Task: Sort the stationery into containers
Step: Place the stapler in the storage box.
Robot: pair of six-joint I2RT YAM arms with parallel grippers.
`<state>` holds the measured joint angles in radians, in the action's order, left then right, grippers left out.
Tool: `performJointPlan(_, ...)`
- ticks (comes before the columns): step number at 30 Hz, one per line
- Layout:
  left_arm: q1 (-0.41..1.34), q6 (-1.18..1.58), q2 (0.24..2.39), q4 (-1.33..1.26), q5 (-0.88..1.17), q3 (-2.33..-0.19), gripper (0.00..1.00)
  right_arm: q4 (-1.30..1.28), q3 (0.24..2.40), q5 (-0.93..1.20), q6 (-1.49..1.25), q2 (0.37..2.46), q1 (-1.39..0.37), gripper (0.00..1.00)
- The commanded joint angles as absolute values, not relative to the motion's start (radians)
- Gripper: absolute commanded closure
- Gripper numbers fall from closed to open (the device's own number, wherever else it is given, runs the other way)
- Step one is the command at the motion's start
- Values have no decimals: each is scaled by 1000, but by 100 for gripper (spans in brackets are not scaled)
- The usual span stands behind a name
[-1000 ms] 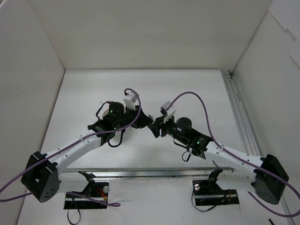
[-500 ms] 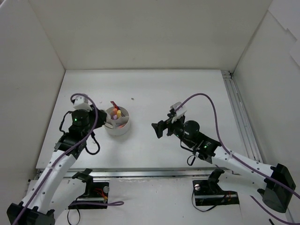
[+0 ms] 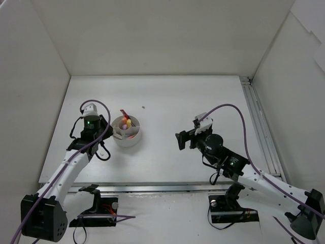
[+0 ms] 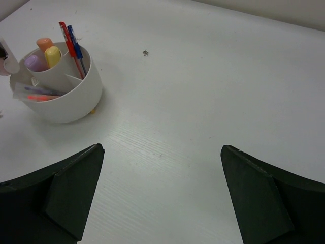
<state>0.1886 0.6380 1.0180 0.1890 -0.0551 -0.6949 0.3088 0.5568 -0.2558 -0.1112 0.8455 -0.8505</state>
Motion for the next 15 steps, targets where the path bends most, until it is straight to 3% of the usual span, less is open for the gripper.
performJointPlan(1,186,647,1040,118,-15,-732,100,322,558,-339,-109,793,-845,2)
performJointPlan(15,216,693,1086,48,32,-698,100,316,517,-356,-143,773,-844,2)
